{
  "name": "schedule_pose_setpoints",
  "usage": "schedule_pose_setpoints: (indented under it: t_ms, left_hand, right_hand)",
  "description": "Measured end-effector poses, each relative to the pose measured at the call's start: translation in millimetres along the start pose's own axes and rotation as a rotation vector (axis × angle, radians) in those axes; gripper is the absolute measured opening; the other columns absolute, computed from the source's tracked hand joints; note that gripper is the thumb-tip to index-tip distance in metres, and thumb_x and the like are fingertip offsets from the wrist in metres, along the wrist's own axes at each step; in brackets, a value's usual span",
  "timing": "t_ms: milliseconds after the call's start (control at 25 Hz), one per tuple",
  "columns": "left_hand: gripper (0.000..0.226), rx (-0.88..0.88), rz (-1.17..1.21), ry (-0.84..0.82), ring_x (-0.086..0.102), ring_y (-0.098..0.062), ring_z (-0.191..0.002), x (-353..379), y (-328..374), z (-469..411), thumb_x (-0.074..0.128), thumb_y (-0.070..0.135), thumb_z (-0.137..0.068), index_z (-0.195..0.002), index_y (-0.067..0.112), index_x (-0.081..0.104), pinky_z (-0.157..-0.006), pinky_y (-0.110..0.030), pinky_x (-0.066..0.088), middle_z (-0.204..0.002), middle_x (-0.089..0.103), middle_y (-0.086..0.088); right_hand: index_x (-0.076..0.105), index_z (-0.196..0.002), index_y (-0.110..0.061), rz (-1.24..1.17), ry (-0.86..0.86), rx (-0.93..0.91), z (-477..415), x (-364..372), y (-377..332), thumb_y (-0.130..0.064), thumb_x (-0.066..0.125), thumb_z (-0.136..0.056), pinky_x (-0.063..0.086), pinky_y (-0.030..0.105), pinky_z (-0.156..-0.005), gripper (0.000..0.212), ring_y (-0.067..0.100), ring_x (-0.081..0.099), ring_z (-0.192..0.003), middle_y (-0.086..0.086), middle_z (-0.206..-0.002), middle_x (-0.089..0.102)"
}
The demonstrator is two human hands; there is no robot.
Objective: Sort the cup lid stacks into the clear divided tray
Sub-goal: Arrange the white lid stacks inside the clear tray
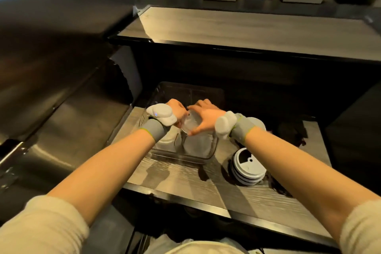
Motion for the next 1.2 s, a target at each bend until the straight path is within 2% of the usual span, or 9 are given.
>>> schedule_pose_setpoints:
  t_ms: [200, 360, 520, 760, 840, 920, 960, 1120, 1200]
  left_hand:
    - [0.031, 0.085, -0.263, 0.154, 0.060, -0.034, -0.110, 8, 7, 10, 0.054, 0.019, -0.092, -0.114, 0.001, 0.067, -0.090, -0.035, 0.046, -0.113, 0.066, -0.021]
    - [0.031, -0.012, -0.177, 0.219, 0.056, -0.035, -0.118, -6, -7, -3, 0.051, 0.016, -0.093, -0.118, 0.001, 0.062, -0.096, -0.037, 0.044, -0.124, 0.063, -0.020]
    - [0.029, 0.009, -0.175, 0.210, 0.056, -0.034, -0.116, 0, -6, -6, 0.050, 0.013, -0.092, -0.115, 0.001, 0.063, -0.093, -0.036, 0.044, -0.122, 0.064, -0.018]
    - [0.025, 0.106, -0.060, 0.220, 0.060, -0.037, -0.108, 25, 36, -9, 0.049, 0.010, -0.091, -0.108, 0.001, 0.065, -0.089, -0.037, 0.047, -0.112, 0.067, -0.022]
    - [0.020, 0.168, 0.072, 0.135, 0.069, -0.029, -0.080, 40, 57, -8, 0.046, 0.007, -0.092, -0.100, 0.004, 0.063, -0.070, -0.033, 0.056, -0.092, 0.067, -0.023]
    - [0.013, 0.172, 0.238, -0.047, 0.059, -0.010, -0.038, 63, 74, -5, 0.040, 0.002, -0.095, -0.095, 0.006, 0.052, -0.040, -0.021, 0.048, -0.067, 0.057, -0.016]
    - [0.012, 0.119, 0.306, -0.137, 0.053, -0.007, -0.028, 76, 82, -4, 0.037, 0.001, -0.096, -0.093, 0.005, 0.048, -0.035, -0.019, 0.044, -0.063, 0.052, -0.013]
    - [0.032, -0.048, 0.248, -0.383, 0.049, -0.015, -0.045, 126, 89, -6, 0.040, 0.012, -0.098, -0.066, 0.013, 0.042, -0.050, -0.024, 0.038, -0.043, 0.049, -0.001]
    - [0.038, -0.046, 0.100, -0.459, 0.051, -0.019, -0.061, 149, 87, -13, 0.042, 0.022, -0.099, -0.061, 0.015, 0.039, -0.054, -0.023, 0.033, -0.053, 0.049, -0.002]
  right_hand:
    - [0.036, -0.140, -0.010, 0.013, -0.054, -0.015, 9, 26, 8, -0.049, 0.071, -0.075, 0.038, 0.034, -0.099, 0.083, 0.026, 0.039, -0.123, 0.012, -0.132, 0.046]
    - [0.045, -0.133, -0.003, 0.174, -0.159, 0.001, 2, 39, 3, -0.043, 0.070, -0.078, 0.044, 0.034, -0.094, 0.073, 0.030, 0.051, -0.119, 0.014, -0.135, 0.049]
    - [0.053, -0.125, -0.007, 0.166, -0.205, -0.008, -8, 43, 2, -0.036, 0.069, -0.080, 0.049, 0.035, -0.088, 0.056, 0.032, 0.060, -0.110, 0.014, -0.122, 0.061]
    - [0.066, -0.113, -0.011, -0.004, 0.110, 0.056, 10, -3, 40, -0.016, 0.054, -0.088, 0.044, 0.033, -0.091, 0.027, 0.027, 0.057, -0.112, 0.011, -0.117, 0.066]
    - [0.066, -0.113, -0.010, -0.046, 0.170, 0.150, 27, -24, 72, -0.014, 0.055, -0.089, 0.042, 0.030, -0.092, 0.027, 0.027, 0.058, -0.112, 0.012, -0.117, 0.066]
    - [0.062, -0.119, -0.006, -0.129, 0.228, 0.267, 41, -35, 101, -0.014, 0.055, -0.090, 0.040, 0.028, -0.094, 0.031, 0.027, 0.056, -0.116, 0.014, -0.125, 0.061]
    - [0.058, -0.124, -0.005, -0.172, 0.231, 0.325, 44, -36, 115, -0.016, 0.055, -0.092, 0.039, 0.028, -0.096, 0.034, 0.027, 0.054, -0.120, 0.014, -0.129, 0.058]
    - [0.038, -0.142, -0.006, -0.229, 0.023, 0.542, 44, -21, 153, -0.040, 0.051, -0.093, 0.036, 0.033, -0.106, 0.061, 0.028, 0.044, -0.133, 0.012, -0.146, 0.045]
    - [0.034, -0.144, -0.008, -0.136, -0.140, 0.636, 41, -11, 179, -0.057, 0.045, -0.090, 0.034, 0.035, -0.109, 0.074, 0.027, 0.041, -0.136, 0.010, -0.148, 0.041]
Point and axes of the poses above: each hand's wrist, its own z-axis away from the middle knuckle, its own x-axis out of the palm, y = z × x, the point moved 3 cm from there along -z, towards the middle knuckle
